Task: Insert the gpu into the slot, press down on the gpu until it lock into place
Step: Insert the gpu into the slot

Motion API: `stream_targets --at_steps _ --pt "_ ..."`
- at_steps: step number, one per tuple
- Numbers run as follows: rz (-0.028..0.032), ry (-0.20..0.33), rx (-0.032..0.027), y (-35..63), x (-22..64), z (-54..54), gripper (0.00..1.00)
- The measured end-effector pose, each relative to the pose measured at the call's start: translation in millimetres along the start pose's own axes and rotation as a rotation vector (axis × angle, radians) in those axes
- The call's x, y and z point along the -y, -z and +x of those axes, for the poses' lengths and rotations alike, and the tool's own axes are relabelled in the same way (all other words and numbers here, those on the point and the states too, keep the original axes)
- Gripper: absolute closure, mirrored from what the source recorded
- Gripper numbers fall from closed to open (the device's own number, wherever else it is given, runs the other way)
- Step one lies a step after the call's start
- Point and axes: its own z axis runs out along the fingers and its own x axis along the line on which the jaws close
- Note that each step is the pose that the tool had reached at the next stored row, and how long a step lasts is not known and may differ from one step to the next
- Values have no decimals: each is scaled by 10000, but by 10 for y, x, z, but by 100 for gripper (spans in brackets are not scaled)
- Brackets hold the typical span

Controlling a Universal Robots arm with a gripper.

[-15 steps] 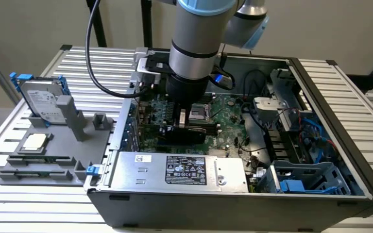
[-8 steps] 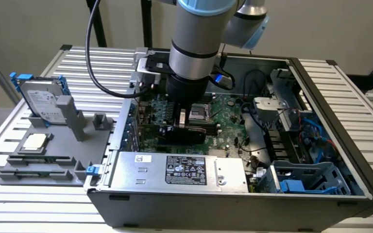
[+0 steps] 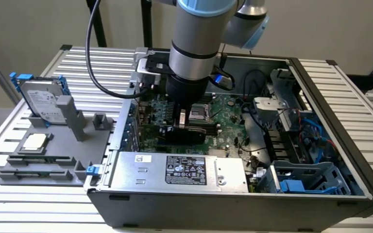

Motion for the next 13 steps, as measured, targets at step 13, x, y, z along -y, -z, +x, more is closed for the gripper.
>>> stream_targets --at_steps 13 --pt "-47 -2 1 114 -11 -3 65"
